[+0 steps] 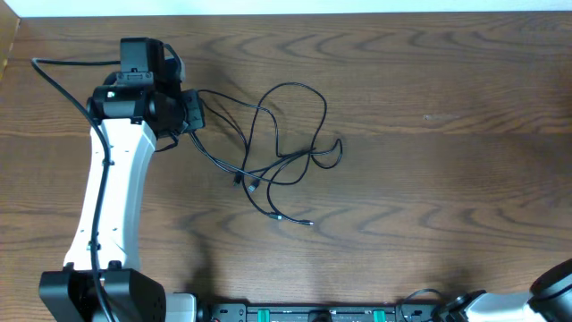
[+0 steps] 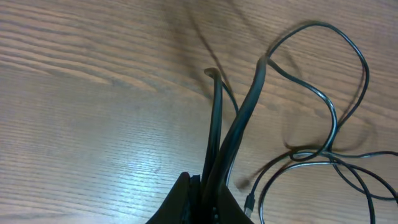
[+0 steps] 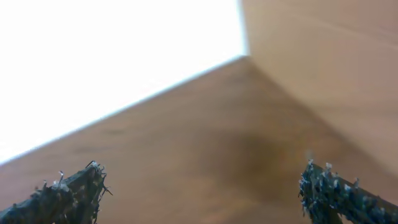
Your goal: Untangle cables
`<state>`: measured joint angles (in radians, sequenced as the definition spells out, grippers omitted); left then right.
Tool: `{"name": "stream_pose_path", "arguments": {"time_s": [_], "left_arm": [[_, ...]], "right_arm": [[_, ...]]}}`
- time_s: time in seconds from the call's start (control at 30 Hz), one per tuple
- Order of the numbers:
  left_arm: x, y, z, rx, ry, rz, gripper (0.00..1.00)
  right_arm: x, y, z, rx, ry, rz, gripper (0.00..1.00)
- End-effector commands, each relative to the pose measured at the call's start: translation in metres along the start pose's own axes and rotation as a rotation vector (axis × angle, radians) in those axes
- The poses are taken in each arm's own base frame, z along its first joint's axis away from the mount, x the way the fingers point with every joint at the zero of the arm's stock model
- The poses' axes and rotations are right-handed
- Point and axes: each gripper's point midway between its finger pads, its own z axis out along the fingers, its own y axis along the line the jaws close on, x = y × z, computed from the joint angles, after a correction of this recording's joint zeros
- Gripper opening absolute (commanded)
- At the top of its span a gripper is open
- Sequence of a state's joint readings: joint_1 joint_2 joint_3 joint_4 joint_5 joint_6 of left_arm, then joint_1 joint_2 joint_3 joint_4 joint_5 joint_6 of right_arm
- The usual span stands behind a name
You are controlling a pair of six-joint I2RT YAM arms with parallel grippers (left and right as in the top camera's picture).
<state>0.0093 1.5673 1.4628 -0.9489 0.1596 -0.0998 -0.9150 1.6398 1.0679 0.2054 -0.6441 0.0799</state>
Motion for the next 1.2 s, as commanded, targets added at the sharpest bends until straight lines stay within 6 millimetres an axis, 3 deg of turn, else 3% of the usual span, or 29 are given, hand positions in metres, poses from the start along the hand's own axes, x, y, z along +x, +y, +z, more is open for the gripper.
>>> {"name": "stream_pose_path", "arguments": {"time_s": [0.0, 0.13, 0.3, 0.33, 0.43, 0.47, 0.5, 0.67, 0.8, 1.0, 1.17], "left_arm": [[0.001, -0.014, 0.002, 0.028, 0.012, 0.041, 0.08], [0.005, -0.030, 0.004, 0.045, 0.020, 0.081, 0.08], [0.011, -0.047, 0.004, 0.064, 0.028, 0.125, 0.08], [0.012, -0.050, 0.004, 0.067, 0.029, 0.132, 0.13], [0.014, -0.057, 0.005, 0.074, 0.032, 0.150, 0.54], [0.015, -0.058, 0.005, 0.073, 0.032, 0.154, 0.66], [0.015, -0.059, 0.005, 0.073, 0.032, 0.155, 0.69], [0.014, -0.059, 0.004, 0.075, 0.031, 0.155, 0.74], [0.010, -0.058, -0.001, 0.069, 0.002, 0.157, 0.75], [-0.007, -0.039, -0.021, -0.049, -0.109, 0.144, 0.76], [-0.022, -0.004, -0.050, -0.246, -0.234, 0.058, 0.84]], "right_arm": [[0.007, 0.087, 0.002, -0.368, 0.080, 0.138, 0.99], [0.039, 0.154, 0.009, -0.531, 0.220, 0.171, 0.99], [0.084, 0.256, 0.007, -0.734, 0.371, 0.087, 0.99], [0.092, 0.274, 0.004, -0.771, 0.392, 0.066, 0.99], [0.116, 0.330, -0.009, -0.888, 0.439, -0.018, 0.99], [0.129, 0.358, -0.016, -0.929, 0.464, -0.056, 0.99], [0.136, 0.372, -0.020, -0.940, 0.478, -0.073, 0.99], [0.171, 0.429, -0.044, -1.006, 0.536, -0.161, 0.99], [0.205, 0.477, -0.077, -1.076, 0.577, -0.260, 0.99], [0.242, 0.509, -0.104, -1.055, 0.620, -0.365, 0.99], [0.266, 0.531, -0.131, -1.080, 0.641, -0.430, 0.99]]}}
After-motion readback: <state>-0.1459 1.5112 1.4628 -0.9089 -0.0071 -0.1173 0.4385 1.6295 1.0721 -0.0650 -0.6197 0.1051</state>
